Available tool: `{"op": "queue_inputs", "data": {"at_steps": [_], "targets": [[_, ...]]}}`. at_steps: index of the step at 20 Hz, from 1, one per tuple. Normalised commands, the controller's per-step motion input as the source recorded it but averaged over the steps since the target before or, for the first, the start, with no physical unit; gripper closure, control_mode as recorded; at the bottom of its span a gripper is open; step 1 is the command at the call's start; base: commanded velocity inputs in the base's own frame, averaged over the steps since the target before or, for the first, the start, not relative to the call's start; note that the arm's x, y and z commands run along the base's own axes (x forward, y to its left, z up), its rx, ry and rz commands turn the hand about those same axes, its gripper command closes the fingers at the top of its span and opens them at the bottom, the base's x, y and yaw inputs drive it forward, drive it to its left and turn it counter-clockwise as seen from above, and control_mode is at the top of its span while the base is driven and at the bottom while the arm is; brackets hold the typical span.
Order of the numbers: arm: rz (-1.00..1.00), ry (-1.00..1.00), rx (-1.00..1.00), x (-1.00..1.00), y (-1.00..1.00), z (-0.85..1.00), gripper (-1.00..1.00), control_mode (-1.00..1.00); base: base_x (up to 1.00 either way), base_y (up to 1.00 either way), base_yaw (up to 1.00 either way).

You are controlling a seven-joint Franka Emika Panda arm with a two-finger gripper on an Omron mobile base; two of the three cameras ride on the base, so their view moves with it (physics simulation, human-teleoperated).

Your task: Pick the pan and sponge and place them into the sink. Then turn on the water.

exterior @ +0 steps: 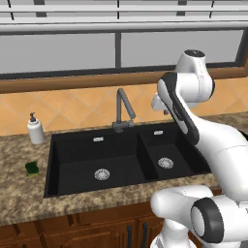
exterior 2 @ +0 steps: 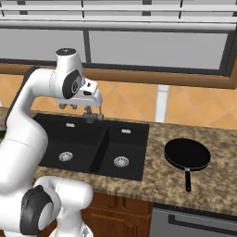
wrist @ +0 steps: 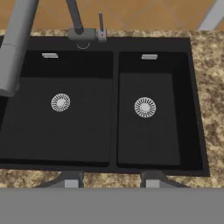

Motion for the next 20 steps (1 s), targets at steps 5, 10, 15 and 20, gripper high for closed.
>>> {"op": "queue_inputs", "data": {"at_steps": [5, 10, 15, 20], "targets": [[0.0, -0.06, -0.01, -0.74, -0.23, -0.1, -1.0, -1.0, 0.0, 0.0, 0.0], [-0.08, 0.02, -0.02, -0.88, -0.6, -0.55, -1.0, -1.0, 0.0, 0.0, 0.0], [-0.11, 0.12, 0.0, -0.07, -1.0, -0.78, -1.0, -1.0, 0.0, 0.0, 0.0], [-0.06, 0.18, 0.0, 0.05, -1.0, -0.69, -1.0, -1.0, 0.0, 0.0, 0.0]]}}
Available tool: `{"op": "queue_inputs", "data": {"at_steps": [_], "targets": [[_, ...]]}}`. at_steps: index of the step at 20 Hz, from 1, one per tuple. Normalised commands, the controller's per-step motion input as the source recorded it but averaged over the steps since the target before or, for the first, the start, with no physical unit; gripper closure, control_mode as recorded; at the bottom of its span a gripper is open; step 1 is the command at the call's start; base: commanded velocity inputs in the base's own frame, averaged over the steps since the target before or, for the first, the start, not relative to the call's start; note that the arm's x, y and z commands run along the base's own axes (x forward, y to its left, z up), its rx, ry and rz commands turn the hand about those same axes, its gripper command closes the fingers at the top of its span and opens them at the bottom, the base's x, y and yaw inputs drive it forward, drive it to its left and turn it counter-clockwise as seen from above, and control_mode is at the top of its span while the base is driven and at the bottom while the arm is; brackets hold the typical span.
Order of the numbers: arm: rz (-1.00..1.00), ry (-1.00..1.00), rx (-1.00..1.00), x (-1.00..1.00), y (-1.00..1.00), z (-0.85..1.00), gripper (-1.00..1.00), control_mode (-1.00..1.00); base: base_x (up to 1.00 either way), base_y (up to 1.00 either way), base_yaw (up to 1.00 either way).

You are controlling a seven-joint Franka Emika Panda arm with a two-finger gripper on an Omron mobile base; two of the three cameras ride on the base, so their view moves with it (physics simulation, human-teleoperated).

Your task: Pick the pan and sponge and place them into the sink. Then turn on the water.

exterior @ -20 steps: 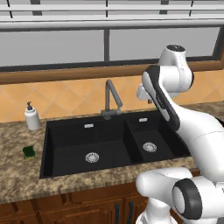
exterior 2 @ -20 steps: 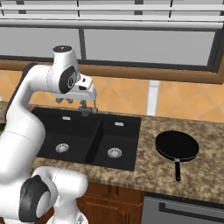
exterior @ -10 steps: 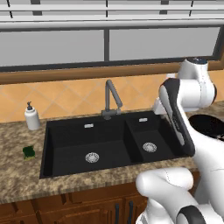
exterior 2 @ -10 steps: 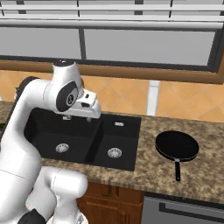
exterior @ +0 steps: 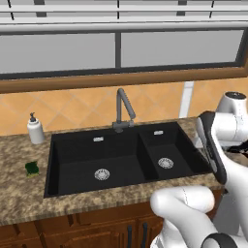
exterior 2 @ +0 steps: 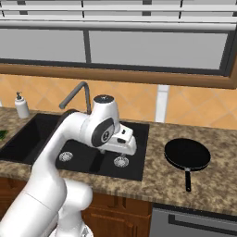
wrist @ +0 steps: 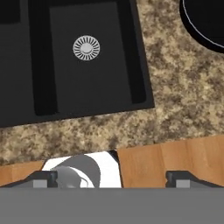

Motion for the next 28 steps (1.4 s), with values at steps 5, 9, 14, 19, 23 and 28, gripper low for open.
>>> {"op": "queue_inputs", "data": {"at_steps": [5, 9, 14, 19, 23, 28], "targets": [[-0.03, 0.12, 0.05, 0.2, -1.0, -0.21, -1.0, -1.0, 0.0, 0.0, 0.0], [0.0, 0.0, 0.15, 0.12, -1.0, 0.0, -1.0, -1.0, 0.0, 0.0, 0.0], [0.0, -0.01, 0.13, 0.08, -0.89, -0.1, -1.0, -1.0, 0.0, 0.0, 0.0], [0.0, 0.0, 0.03, 0.19, -0.53, -0.24, -1.0, -1.0, 0.0, 0.0, 0.0], [-0.04, 0.0, 0.0, 0.29, -0.34, -0.4, -1.0, -1.0, 0.0, 0.0, 0.0], [-0.04, 0.0, 0.0, 0.3, -0.53, -0.35, -1.0, -1.0, 0.0, 0.0, 0.0]]}}
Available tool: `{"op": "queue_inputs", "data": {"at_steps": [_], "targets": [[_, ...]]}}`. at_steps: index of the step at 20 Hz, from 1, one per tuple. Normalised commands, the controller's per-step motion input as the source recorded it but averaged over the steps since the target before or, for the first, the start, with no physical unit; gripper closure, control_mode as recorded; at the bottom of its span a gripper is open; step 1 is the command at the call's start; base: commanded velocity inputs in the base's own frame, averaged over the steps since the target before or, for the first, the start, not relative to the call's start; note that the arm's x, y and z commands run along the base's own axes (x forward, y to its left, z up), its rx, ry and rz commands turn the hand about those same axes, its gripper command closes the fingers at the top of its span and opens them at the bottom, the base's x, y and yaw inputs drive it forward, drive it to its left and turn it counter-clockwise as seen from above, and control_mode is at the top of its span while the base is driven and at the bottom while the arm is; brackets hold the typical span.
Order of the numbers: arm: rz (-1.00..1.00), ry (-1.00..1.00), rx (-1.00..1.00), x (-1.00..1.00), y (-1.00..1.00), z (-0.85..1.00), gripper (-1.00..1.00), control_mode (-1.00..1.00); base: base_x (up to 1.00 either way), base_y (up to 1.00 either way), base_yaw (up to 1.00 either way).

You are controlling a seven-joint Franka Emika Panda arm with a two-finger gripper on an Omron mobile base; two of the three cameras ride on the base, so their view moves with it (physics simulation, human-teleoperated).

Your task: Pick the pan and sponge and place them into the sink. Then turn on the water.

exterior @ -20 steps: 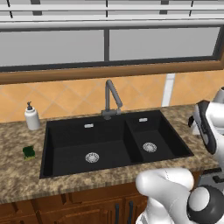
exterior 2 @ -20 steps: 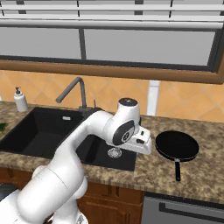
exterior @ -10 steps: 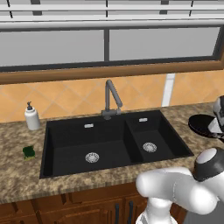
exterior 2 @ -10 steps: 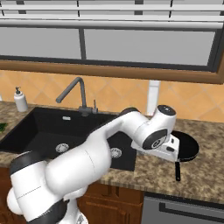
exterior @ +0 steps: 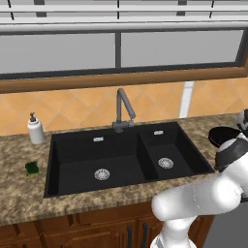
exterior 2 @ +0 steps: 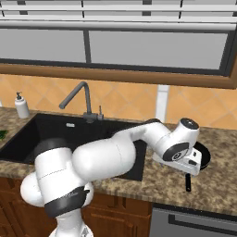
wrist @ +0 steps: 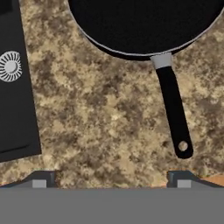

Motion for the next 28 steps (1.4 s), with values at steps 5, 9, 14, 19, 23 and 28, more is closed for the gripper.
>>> {"op": "queue_inputs", "data": {"at_steps": [5, 9, 14, 19, 23, 28], "targets": [[-0.02, 0.0, 0.0, 0.23, -0.6, -0.27, -1.0, -1.0, 0.0, 0.0, 0.0], [0.0, 0.0, 0.0, 0.3, -0.41, -0.25, -1.0, -1.0, 0.0, 0.0, 0.0], [0.0, 0.0, 0.0, 0.22, -0.19, -0.3, -1.0, -1.0, 0.0, 0.0, 0.0], [0.03, 0.0, 0.0, 0.26, -0.18, -0.28, -1.0, -1.0, 0.0, 0.0, 0.0], [0.03, 0.0, 0.0, 0.15, 0.0, -0.45, -1.0, -1.0, 0.0, 0.0, 0.0], [0.03, 0.0, 0.0, 0.08, 0.0, -0.6, -1.0, -1.0, 0.0, 0.0, 0.0]]}}
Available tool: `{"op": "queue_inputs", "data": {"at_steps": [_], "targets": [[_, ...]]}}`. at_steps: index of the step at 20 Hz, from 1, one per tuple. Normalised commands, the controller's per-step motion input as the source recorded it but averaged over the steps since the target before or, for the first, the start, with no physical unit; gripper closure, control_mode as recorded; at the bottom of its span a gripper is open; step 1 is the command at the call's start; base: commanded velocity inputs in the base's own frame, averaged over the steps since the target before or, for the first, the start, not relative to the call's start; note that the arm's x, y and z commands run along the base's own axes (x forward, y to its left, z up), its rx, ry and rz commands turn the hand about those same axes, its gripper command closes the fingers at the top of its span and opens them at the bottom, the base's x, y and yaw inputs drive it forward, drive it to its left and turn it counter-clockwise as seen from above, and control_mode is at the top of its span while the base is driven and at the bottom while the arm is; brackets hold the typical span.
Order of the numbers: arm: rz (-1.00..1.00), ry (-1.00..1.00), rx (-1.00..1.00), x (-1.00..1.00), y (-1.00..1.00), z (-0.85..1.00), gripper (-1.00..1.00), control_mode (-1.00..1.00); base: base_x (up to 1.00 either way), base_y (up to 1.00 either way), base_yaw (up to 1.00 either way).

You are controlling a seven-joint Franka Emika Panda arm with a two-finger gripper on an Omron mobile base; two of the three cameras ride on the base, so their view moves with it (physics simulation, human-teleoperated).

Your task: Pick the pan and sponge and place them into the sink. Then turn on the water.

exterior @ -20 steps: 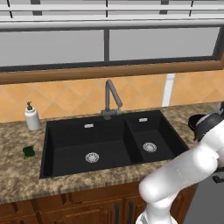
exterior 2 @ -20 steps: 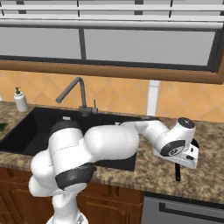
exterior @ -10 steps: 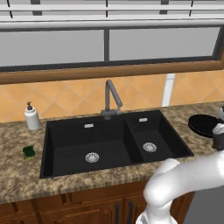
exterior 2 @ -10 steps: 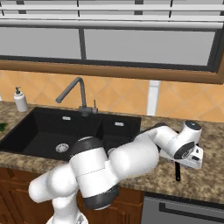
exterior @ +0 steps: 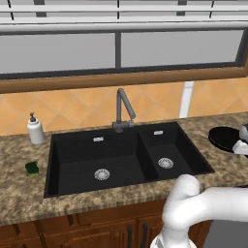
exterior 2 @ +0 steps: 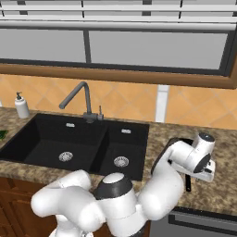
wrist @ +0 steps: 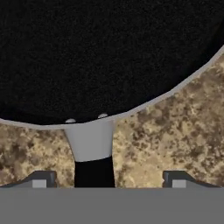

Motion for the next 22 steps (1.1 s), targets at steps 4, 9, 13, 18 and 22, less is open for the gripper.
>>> {"op": "queue_inputs", "data": {"at_steps": [4, 9, 13, 18, 22], "targets": [[0.03, -0.05, -0.06, 0.0, 0.11, -0.65, 1.0, -1.0, 0.0, 0.0, 0.0], [0.01, -0.14, -0.12, -0.12, 0.54, -0.52, 1.0, -1.0, 0.0, 0.0, 0.0], [0.01, -0.34, -0.15, -0.45, 1.0, -0.21, 1.0, -1.0, 0.0, 0.0, 0.0], [0.11, -0.33, -0.05, -0.13, 0.99, 0.57, 1.0, -1.0, 0.0, 0.0, 0.0], [0.3, -0.05, -0.05, 0.0, 1.0, 1.0, 1.0, -1.0, 0.0, 0.0, 0.0]]}}
